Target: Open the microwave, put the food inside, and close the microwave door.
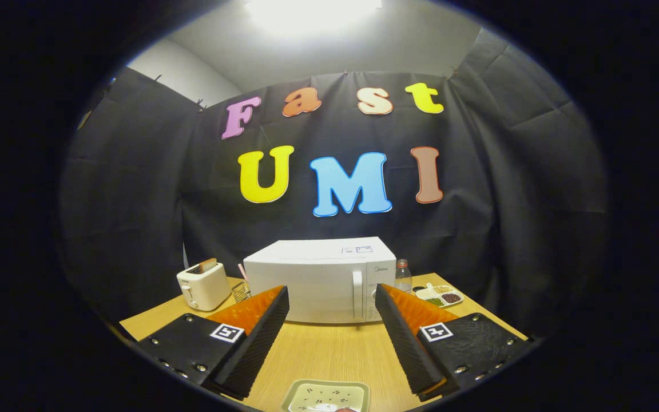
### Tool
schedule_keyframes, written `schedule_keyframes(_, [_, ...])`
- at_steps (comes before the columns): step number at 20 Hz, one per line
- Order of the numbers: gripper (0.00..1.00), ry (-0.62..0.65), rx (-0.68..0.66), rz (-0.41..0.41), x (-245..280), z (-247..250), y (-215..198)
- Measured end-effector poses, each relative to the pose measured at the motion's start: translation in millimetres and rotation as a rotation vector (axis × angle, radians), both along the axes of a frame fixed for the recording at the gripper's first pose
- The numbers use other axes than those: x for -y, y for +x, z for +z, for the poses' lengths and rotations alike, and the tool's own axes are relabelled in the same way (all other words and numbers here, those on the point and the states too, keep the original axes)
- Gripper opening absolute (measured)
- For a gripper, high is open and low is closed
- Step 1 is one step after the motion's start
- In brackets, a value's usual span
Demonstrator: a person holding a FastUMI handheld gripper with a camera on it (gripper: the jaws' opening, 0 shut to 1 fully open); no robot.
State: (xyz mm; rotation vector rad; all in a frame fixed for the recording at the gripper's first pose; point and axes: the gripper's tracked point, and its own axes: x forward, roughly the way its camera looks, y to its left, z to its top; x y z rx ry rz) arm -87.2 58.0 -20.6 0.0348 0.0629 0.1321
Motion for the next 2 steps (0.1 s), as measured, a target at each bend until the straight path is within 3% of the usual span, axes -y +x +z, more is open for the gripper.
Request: schedule_keyframes(2, [0.96, 0.005, 0.020, -0.008, -1.3, 9.2, 0.3])
